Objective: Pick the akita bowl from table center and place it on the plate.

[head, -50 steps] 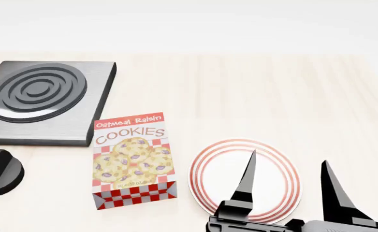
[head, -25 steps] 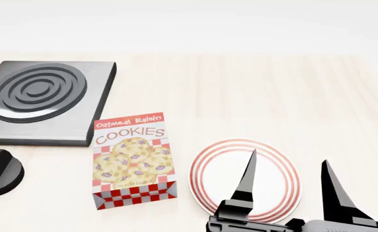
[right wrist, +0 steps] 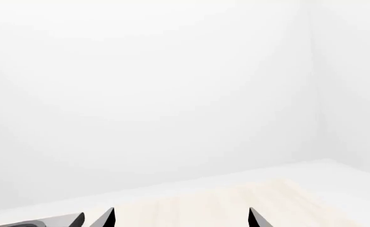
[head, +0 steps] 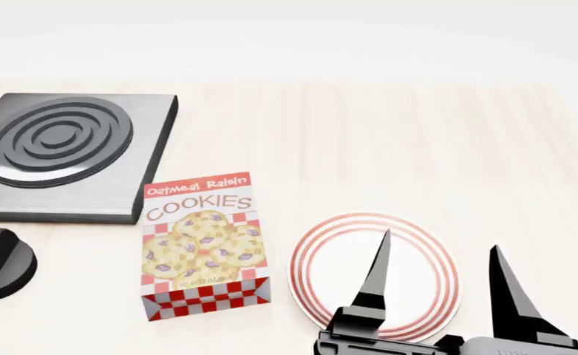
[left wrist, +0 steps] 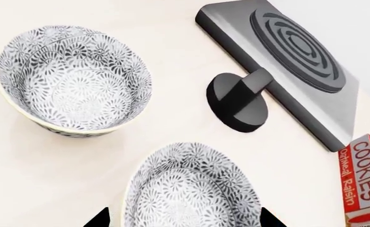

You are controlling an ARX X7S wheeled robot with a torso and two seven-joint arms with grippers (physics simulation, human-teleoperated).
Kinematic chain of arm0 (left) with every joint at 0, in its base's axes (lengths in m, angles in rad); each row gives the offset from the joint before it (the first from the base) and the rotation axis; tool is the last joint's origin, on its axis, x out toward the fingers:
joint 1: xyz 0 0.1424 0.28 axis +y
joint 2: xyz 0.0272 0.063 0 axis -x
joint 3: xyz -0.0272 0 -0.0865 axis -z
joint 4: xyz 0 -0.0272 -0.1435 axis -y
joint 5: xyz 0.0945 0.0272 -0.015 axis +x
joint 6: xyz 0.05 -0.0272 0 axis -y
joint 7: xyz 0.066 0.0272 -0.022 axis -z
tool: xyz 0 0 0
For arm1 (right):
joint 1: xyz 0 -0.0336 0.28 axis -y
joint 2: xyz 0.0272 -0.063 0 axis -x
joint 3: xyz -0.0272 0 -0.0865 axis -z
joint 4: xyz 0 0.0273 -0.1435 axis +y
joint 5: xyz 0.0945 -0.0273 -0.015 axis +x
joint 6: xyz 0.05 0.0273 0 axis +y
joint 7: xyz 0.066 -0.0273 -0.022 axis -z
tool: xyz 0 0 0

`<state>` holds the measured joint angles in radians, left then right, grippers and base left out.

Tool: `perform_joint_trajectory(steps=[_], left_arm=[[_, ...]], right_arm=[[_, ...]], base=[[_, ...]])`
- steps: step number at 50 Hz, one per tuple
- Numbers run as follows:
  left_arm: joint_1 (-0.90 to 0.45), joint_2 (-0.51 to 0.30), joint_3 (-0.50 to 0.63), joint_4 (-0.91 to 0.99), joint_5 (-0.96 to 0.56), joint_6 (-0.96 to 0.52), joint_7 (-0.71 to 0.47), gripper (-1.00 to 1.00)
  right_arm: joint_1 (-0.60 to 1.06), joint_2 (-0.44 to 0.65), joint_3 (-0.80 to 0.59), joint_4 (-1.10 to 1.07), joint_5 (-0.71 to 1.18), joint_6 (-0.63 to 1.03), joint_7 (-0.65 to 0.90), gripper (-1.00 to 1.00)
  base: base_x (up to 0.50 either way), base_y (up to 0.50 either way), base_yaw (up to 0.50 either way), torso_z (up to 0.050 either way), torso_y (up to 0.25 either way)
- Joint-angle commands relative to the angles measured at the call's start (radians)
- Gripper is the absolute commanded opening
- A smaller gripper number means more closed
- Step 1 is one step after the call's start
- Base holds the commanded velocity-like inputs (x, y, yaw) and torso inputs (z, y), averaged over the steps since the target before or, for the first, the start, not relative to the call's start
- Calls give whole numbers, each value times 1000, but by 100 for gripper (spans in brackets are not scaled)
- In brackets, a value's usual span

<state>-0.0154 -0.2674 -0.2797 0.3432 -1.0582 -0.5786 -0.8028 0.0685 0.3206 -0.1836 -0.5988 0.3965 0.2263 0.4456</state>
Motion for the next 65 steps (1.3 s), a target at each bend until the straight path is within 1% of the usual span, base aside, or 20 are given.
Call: perform_joint_trajectory(steps=[1, 36, 65], left_arm=[[-10, 9, 12, -38, 32, 13, 31, 100], [-42, 11, 55, -157, 80, 55, 79, 100], [-42, 11, 71, -215, 98, 84, 101, 100]], right_arm=[[0, -5, 8, 1, -6, -3, -8, 100], [2, 3, 2, 5, 5, -9, 0, 100], [3, 7, -10, 21, 4, -23, 3, 100]], base=[[0, 0, 0, 0, 0], [0, 0, 0, 0, 0], [0, 0, 0, 0, 0]])
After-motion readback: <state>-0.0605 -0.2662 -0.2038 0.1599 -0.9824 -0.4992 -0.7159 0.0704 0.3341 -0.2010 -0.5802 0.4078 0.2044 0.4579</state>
